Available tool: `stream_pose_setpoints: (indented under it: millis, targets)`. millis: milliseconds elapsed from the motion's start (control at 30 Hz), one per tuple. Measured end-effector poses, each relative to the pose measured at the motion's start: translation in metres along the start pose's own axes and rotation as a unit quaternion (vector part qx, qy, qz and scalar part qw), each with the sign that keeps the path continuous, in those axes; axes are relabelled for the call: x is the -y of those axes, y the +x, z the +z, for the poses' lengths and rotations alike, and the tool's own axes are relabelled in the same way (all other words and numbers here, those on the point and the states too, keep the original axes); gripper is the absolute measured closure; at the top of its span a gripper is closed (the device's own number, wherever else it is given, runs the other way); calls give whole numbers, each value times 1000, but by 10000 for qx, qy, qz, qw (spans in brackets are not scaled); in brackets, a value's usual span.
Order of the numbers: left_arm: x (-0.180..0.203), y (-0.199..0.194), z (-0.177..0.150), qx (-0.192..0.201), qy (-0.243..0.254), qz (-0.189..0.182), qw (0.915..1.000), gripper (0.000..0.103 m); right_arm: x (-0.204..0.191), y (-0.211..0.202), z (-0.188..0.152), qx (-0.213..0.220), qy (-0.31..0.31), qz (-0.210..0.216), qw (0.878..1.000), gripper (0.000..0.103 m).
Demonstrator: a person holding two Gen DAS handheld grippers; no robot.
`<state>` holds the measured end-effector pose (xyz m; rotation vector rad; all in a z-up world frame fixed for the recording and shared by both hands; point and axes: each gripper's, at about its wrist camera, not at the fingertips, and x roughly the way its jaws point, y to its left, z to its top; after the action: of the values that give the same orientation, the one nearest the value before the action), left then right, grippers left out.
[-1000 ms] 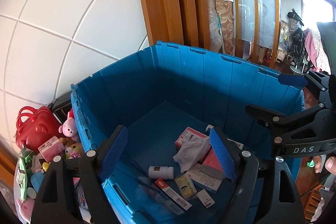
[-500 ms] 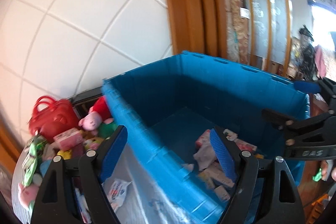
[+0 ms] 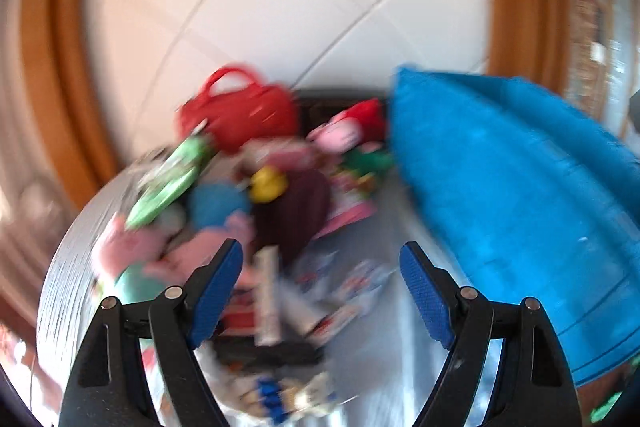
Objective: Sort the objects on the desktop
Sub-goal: 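Move both tools back to the pile toward the white box and wipes packet, then grasp the slim white box with left tool while right tool grasps the white wipes packet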
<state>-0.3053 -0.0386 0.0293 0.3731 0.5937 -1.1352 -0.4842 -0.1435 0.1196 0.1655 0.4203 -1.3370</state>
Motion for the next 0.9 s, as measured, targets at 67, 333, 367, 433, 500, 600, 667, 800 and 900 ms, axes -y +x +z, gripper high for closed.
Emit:
stream_pose_setpoints:
  millis: [67,333,367,433,500,600,667,800,900]
  targets:
    - [-26,10,-15,-243,-236,134,9993,22,-21,25,-6,-166,-11,346,9993,0]
    - [-82,64,-73,-1085,-709,674,9893,22,-67,125,-68,-1323,-168,755,9882,0]
    - [-83,70,-77,-1137,-699,667,9888,22,-68,137,-77,-1484,-127,750,9860,0]
    - [-81,88,-81,-1251,-653,596,9882,22,-64,156,-94,-1796,-20,661,9815,0]
    - [-76,105,-78,-1314,-632,482,9881,22,-60,172,-108,-2022,75,533,9779,0]
    - [-62,140,-70,-1328,-499,311,9894,23,-51,199,-128,-2369,243,275,9708,0]
    - [-50,170,-65,-1438,-334,221,9888,50,-45,218,-140,-2599,313,47,9651,0]
    - [-45,210,-63,-1741,-348,-3,9841,81,-37,264,-164,-3151,607,-204,9469,0]
    - [-44,213,-59,-1704,-237,31,9851,81,-40,296,-178,-3435,790,-207,9356,0]
